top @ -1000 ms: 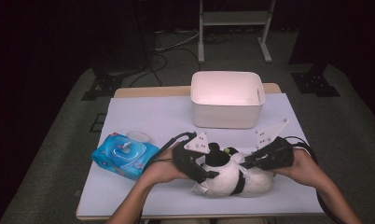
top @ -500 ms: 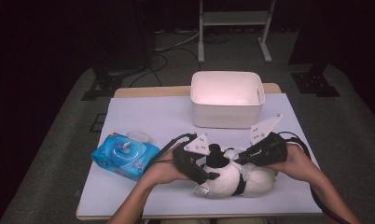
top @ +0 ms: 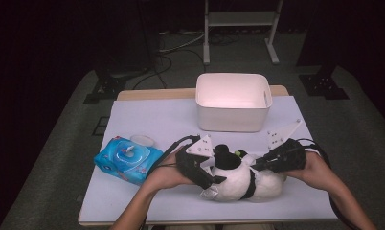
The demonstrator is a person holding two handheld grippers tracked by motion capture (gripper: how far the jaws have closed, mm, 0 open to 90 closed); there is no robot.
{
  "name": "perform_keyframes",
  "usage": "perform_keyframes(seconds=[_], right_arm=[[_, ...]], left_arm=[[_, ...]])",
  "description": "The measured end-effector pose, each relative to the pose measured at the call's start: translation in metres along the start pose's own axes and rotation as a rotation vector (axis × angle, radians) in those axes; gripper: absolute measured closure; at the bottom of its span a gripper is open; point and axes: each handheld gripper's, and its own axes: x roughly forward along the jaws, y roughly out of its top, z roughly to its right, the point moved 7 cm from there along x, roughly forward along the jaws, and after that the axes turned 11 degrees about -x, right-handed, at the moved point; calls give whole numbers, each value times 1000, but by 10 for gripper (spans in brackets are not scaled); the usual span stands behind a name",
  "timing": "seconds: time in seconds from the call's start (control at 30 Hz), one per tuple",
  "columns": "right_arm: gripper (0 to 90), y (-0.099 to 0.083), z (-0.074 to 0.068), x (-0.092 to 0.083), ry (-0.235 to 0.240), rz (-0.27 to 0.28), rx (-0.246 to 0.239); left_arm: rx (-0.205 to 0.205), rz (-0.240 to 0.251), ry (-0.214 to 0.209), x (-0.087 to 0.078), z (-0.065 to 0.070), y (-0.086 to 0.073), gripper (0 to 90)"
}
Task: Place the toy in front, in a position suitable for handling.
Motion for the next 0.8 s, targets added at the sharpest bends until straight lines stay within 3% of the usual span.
perform_keyframes(seconds=[0.2,0.8], right_arm=[[827,-6,3,-5,-14,11,20],[826,-16,1,-12,-15,51,51]], left_arm=[[6,-13,-10,2,2,-2,185],[-44,18,-82,12,8,-12,168]])
